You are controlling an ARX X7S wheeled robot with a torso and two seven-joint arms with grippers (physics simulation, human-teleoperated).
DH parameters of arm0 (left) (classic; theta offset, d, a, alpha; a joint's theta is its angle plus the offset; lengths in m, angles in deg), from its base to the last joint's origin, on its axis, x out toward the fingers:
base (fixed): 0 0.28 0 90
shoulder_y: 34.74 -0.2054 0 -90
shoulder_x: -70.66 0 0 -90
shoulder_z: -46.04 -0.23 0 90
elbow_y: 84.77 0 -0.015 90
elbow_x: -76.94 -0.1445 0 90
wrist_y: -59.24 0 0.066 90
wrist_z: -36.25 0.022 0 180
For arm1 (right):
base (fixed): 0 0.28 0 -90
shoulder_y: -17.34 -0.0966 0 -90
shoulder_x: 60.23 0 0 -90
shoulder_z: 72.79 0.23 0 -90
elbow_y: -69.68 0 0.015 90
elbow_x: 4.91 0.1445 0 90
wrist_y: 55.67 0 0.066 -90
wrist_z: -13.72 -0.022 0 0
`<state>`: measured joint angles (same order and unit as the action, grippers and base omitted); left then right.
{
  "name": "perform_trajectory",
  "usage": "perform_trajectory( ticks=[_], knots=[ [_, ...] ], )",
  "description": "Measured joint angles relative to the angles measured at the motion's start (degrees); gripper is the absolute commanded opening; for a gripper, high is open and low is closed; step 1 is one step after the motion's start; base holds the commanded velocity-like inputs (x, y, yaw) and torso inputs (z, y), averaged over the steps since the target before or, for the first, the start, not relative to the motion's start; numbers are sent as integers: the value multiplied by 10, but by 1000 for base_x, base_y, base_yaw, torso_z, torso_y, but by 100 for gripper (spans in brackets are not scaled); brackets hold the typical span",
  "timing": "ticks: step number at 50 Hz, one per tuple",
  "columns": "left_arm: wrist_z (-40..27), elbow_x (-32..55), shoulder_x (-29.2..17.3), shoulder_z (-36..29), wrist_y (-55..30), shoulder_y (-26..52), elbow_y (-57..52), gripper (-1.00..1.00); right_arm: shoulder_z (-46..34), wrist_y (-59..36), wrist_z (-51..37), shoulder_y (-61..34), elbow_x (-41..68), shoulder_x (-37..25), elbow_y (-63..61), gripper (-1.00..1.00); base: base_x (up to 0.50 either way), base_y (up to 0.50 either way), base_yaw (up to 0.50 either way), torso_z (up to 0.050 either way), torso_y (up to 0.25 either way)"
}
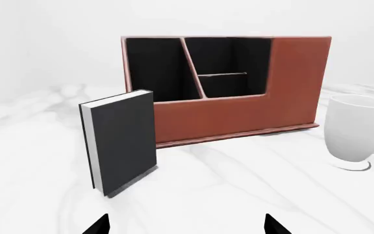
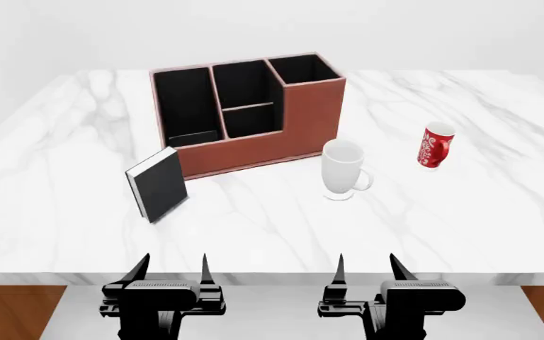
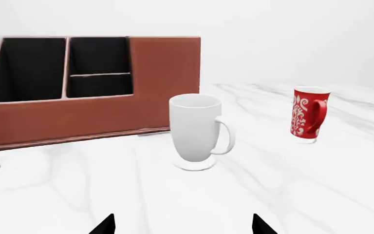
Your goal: Pick up the red mug and place it to the right of the caddy.
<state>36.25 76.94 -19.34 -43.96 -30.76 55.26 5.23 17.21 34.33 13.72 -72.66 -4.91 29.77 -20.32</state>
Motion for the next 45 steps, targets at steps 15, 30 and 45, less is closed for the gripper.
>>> perform_trajectory(
  ticks=[15, 30, 45],
  knots=[
    [-21, 8, -19, -23, -8, -1, -9, 100, -21, -6, -15, 0, 26, -17, -5, 100, 0, -233, 0, 0, 0],
    [-45, 13, -34, -44, -11, -1, -17, 100, -38, -4, -27, 3, 47, -34, -7, 100, 0, -500, 0, 0, 0],
    [-62, 20, -46, -59, -23, 0, -31, 100, -46, -2, -42, 1, 61, -46, -3, 100, 0, -500, 0, 0, 0]
  ],
)
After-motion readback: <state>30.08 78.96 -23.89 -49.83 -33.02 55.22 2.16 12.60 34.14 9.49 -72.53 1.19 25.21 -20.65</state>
